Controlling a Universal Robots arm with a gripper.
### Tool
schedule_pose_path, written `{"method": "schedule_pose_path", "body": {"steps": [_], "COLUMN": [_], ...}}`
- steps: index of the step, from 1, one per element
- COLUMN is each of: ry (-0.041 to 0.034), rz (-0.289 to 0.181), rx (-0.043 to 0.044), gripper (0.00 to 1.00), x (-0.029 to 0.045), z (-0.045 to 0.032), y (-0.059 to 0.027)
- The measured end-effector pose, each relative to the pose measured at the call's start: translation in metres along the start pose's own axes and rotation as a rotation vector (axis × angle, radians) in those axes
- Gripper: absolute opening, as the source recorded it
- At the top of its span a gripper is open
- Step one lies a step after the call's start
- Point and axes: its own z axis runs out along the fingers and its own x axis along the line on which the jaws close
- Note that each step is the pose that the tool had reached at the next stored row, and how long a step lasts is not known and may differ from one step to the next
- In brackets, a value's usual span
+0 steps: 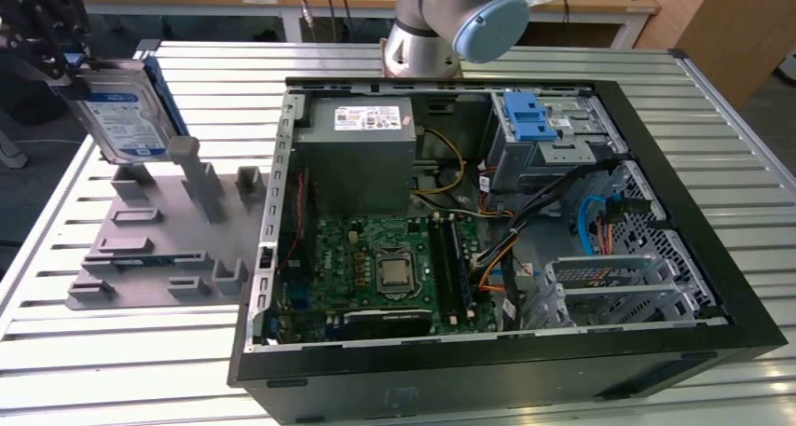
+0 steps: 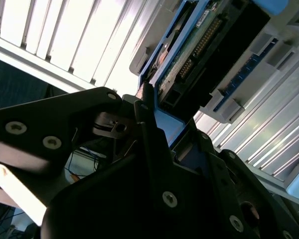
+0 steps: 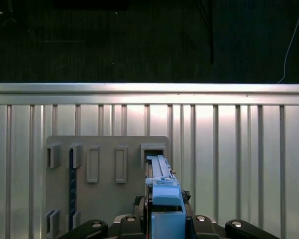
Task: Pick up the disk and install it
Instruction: 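Pick up the disk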
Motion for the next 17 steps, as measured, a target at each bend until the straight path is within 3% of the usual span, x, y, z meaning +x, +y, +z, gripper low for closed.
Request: {"method": "schedule_pose_path", "body": {"steps": [17], "ry": [0.0000], "rz": [0.000], "rx": [0.0000], "gripper": [0.36], "x": [-0.0006], "z": [-0.0096], "y": [0.0001]}}
